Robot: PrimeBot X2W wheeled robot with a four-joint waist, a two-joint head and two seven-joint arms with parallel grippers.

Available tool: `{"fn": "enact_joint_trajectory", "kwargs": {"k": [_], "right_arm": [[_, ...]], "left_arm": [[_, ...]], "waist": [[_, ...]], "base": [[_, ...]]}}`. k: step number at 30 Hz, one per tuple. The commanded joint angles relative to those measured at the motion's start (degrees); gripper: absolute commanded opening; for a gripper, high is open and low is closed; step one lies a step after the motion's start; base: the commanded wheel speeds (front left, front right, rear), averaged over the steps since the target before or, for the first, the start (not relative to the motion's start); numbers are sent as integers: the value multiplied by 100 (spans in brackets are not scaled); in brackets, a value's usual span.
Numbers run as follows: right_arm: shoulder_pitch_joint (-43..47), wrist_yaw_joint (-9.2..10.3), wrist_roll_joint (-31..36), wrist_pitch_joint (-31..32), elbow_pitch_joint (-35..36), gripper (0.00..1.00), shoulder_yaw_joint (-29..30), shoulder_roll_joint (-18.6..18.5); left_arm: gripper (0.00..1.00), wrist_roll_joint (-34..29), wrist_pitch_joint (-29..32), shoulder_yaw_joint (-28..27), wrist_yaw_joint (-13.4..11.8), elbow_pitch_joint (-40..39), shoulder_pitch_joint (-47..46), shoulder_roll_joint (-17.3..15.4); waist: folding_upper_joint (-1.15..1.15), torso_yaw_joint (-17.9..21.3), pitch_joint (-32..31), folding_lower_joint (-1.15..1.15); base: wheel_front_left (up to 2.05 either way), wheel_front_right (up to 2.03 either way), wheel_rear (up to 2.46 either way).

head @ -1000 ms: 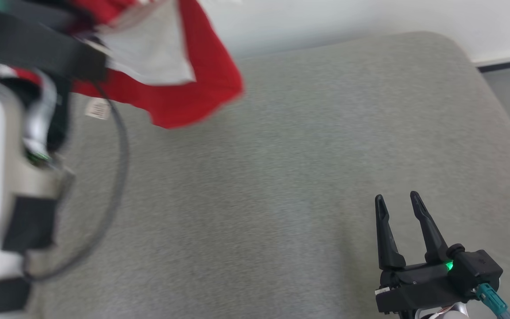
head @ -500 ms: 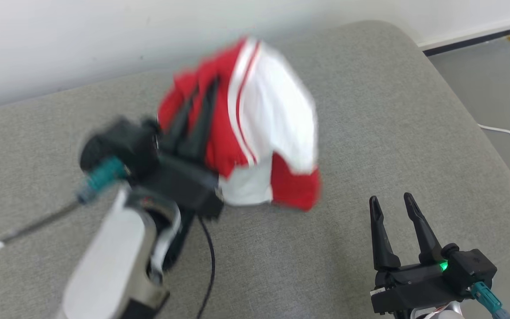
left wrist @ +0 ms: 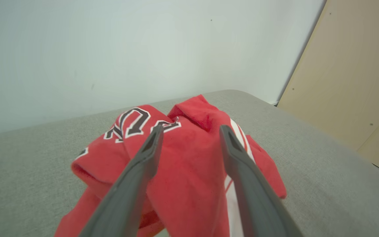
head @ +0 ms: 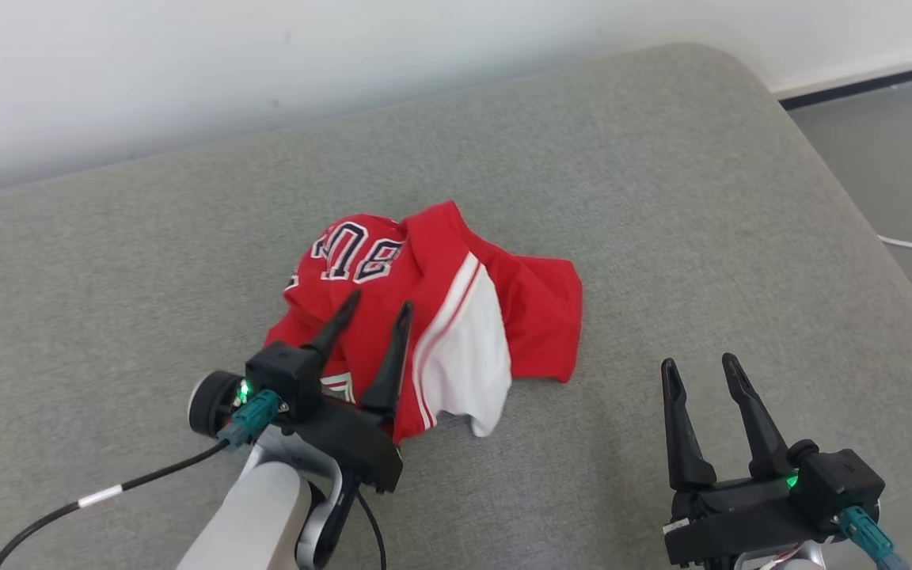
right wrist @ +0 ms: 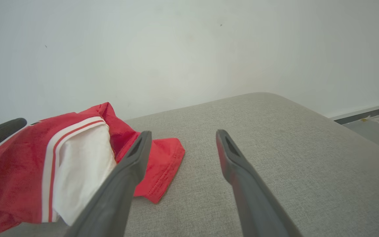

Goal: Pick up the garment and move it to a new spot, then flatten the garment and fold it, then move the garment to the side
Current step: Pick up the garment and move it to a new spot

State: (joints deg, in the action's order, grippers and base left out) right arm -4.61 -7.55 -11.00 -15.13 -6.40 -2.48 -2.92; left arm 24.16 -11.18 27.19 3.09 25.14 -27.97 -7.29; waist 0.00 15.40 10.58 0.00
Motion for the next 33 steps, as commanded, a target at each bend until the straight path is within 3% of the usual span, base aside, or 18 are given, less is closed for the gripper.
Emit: {"fn": "enact_joint_trajectory", "kwargs": {"k": [1,8,19,28,33], "right_arm": [[81,12,-15,-3,0,100,-1,8],[227,12,36,-3,58,100,-8,8],[441,12,100,-3,87,100,65,6],[618,12,121,-3,69,100,95,6],[684,12,141,-3,58,100,86,5]], "left_arm": [[100,-35,-109,-40,20,-17,-118,21],[100,-176,-349,-260,-170,-430,-66,-155],[100,-448,-401,-1209,-626,-1407,1133,-609],[100,-923,-405,-1970,-756,-2090,2483,-474],[100,-1237,-405,-2154,-653,-2227,2846,-331]], "waist": [[0,-176,-157,0],[0,-557,-421,0],[0,-1019,-777,0],[0,-1271,-983,0],[0,-1348,-1027,0]], "base": [[0,0,0],[0,0,0],[0,0,0],[0,0,0],[0,0,0]]}}
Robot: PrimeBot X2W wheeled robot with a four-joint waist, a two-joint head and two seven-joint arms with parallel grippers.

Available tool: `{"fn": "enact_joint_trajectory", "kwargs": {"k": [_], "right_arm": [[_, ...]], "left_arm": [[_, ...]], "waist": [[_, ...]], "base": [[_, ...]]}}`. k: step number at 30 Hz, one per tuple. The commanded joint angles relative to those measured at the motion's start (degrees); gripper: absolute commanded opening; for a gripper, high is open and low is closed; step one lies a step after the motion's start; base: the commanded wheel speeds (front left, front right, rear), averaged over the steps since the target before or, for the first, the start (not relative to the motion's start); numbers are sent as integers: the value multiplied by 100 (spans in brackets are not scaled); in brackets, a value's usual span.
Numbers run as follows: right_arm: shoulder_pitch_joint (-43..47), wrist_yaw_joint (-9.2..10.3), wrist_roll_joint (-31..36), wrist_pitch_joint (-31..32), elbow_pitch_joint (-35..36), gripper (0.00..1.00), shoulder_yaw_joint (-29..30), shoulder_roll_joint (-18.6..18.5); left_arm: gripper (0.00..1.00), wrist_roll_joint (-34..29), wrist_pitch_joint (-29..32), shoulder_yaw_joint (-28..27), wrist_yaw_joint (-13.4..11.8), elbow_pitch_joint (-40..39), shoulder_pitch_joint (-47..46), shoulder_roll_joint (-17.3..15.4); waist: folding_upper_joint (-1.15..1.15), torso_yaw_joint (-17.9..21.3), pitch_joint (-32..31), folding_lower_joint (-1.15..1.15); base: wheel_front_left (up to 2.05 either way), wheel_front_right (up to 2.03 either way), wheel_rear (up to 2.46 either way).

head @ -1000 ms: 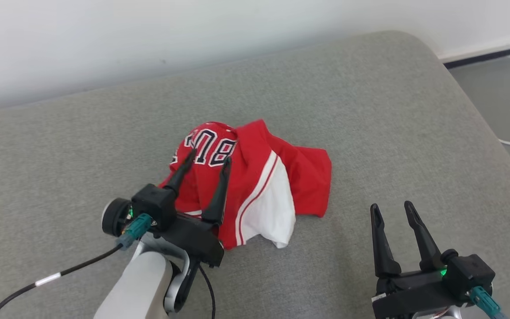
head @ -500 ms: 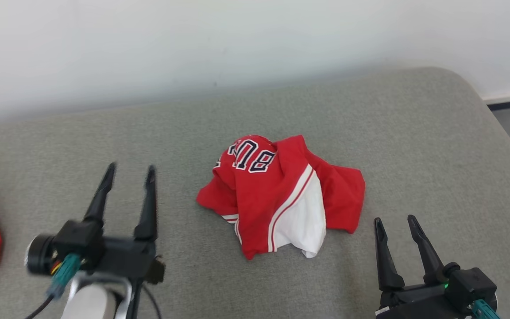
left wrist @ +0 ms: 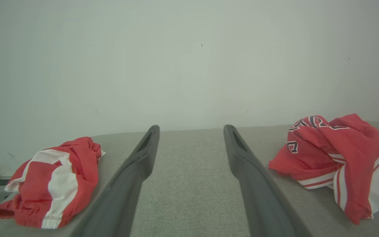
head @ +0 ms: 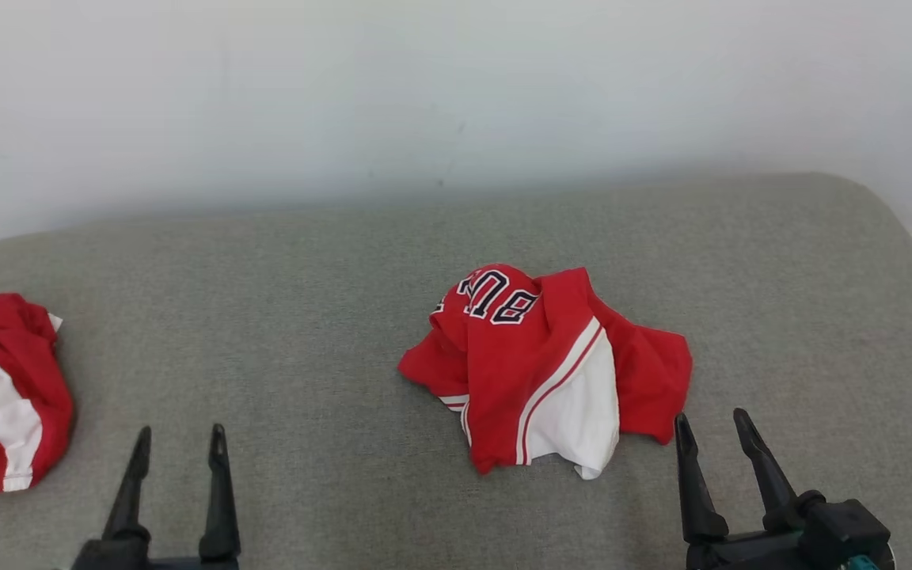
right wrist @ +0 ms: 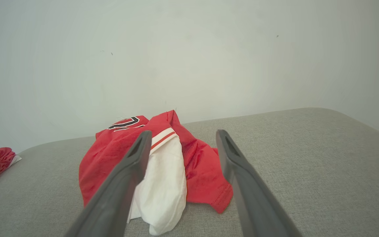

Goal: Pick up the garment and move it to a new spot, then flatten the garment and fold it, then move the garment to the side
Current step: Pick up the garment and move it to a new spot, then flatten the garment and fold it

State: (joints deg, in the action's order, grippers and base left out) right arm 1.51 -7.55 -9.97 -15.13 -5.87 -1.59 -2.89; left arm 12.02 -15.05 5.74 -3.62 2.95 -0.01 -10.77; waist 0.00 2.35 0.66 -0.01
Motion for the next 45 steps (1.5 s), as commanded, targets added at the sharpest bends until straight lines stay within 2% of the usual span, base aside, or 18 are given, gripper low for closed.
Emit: {"fn": "enact_joint_trajectory", "kwargs": {"k": [1,7,9,19,32,45], "right_arm": [[82,12,42,-3,4,100,9,3],[110,12,65,-3,-50,100,66,3],[143,12,72,-3,-80,100,78,5],[243,12,137,-3,-209,100,16,5],[231,12,156,-3,-267,100,-32,4],[226,12,156,-3,-296,100,-55,4]], "left_arm": [[100,-100,-18,-24,44,-37,120,73],[100,-503,-19,-245,247,-122,461,295],[100,-535,-19,-359,226,-84,568,411],[100,-766,-19,-707,491,44,708,698],[100,-850,-19,-905,589,110,659,784],[100,-802,-19,-869,564,80,707,793]], "waist": [[0,-60,-42,1],[0,-119,-54,1],[0,-127,-50,1],[0,-179,2,1],[0,-196,7,1],[0,-210,-4,1]], "base": [[0,0,0],[0,0,0],[0,0,0],[0,0,0],[0,0,0],[0,0,0]]}}
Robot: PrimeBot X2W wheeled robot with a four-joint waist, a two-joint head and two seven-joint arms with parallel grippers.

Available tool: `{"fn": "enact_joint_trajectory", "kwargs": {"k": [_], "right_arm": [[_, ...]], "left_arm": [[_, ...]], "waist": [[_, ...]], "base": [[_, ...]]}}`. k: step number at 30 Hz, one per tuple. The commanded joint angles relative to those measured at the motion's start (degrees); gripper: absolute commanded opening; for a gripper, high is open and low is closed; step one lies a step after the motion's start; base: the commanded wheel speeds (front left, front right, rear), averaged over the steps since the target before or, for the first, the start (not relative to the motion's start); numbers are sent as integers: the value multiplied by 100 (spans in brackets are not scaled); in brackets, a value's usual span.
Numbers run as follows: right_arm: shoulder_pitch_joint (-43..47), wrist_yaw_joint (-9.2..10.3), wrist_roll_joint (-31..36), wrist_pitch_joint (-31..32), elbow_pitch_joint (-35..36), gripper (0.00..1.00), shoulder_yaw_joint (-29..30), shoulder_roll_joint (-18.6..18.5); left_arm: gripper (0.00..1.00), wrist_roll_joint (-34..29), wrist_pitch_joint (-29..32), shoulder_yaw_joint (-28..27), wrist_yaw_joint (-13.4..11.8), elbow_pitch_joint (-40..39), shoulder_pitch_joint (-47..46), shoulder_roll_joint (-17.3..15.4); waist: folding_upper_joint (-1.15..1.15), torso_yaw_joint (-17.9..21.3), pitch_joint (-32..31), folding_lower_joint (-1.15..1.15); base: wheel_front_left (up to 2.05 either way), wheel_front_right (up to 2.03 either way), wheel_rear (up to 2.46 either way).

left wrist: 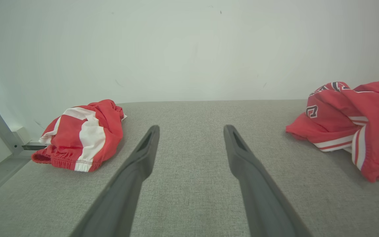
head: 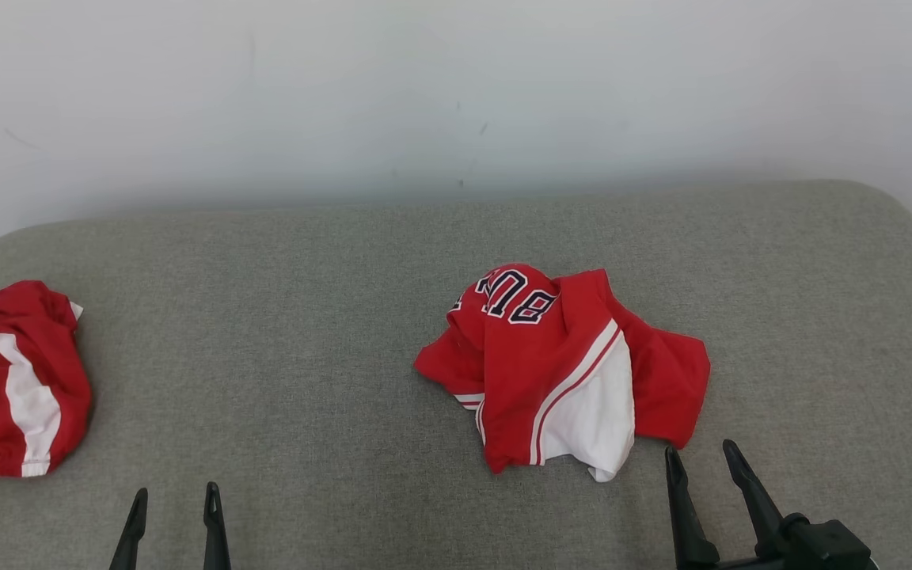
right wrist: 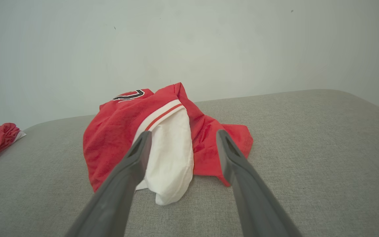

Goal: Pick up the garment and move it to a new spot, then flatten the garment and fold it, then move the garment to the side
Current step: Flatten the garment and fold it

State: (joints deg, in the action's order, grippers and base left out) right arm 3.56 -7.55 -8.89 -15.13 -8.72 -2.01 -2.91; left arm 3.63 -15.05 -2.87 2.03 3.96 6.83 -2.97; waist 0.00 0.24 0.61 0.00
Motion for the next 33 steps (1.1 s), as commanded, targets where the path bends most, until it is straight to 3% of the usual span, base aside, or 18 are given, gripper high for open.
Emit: {"fn": "enact_joint_trajectory", "kwargs": {"k": [1,29,33], "right_arm": [[19,12,47,-3,-10,100,-13,5],[-6,12,56,-3,-15,100,-33,5],[-72,12,20,-3,-19,100,-57,5]], "left_arm": [[100,45,-19,-2,-9,-25,23,13],[100,97,-20,17,-42,-10,16,13],[100,154,-20,171,65,61,-126,14]], "waist": [[0,2,2,0],[0,17,74,0],[0,83,115,0]], "base": [[0,0,0],[0,0,0],[0,0,0]]}}
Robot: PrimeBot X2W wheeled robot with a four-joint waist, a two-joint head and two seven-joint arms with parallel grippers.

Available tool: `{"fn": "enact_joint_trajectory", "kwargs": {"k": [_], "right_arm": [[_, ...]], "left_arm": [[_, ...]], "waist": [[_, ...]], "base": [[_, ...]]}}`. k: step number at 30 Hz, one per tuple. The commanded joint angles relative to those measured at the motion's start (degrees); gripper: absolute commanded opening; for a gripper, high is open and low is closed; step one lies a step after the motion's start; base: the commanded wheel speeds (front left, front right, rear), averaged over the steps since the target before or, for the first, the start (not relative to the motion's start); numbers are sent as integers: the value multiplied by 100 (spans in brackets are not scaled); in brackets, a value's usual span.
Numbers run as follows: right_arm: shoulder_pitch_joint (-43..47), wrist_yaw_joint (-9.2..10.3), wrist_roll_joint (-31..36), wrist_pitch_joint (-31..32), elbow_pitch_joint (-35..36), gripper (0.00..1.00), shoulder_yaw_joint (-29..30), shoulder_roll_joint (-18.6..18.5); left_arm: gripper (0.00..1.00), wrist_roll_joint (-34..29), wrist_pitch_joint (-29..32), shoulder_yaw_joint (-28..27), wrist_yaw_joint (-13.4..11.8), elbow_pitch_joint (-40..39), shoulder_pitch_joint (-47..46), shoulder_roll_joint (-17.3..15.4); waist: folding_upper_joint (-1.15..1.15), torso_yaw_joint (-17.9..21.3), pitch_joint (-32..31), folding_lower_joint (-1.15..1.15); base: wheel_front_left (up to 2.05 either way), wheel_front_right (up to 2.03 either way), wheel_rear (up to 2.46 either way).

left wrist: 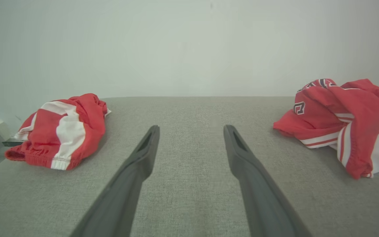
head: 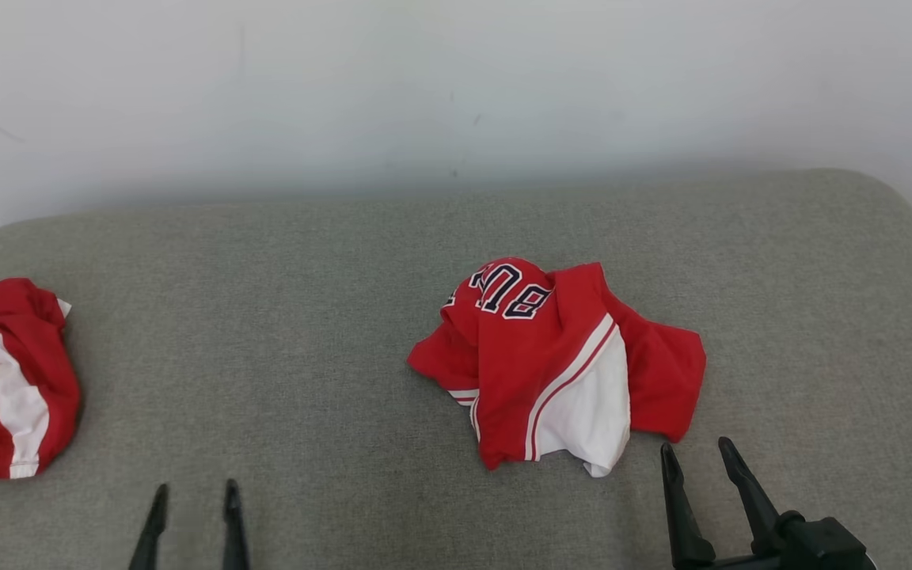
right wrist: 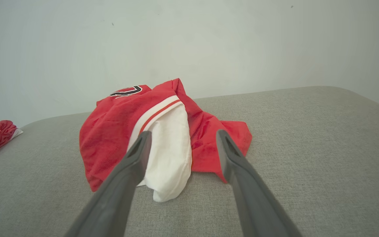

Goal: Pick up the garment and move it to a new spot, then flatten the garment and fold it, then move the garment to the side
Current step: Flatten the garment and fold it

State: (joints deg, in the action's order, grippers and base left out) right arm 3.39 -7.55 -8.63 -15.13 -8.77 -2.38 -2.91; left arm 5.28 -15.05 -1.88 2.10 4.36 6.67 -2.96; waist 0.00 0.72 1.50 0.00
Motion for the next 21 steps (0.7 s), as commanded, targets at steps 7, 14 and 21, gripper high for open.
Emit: {"fn": "enact_joint_trajectory", "kwargs": {"k": [7,14,21], "right_arm": [[-171,12,-31,-3,6,100,-79,6],[-365,12,-35,-3,76,100,-91,4],[-477,12,-95,-3,105,100,-85,7]], "left_arm": [[100,79,-20,578,236,241,-586,11],[100,138,-19,1246,379,643,-1224,8],[100,235,-20,1945,490,1241,-1691,6]], "waist": [[0,309,191,0],[0,869,526,0],[0,1342,845,0]], "base": [[0,0,0],[0,0,0],[0,0,0]]}}
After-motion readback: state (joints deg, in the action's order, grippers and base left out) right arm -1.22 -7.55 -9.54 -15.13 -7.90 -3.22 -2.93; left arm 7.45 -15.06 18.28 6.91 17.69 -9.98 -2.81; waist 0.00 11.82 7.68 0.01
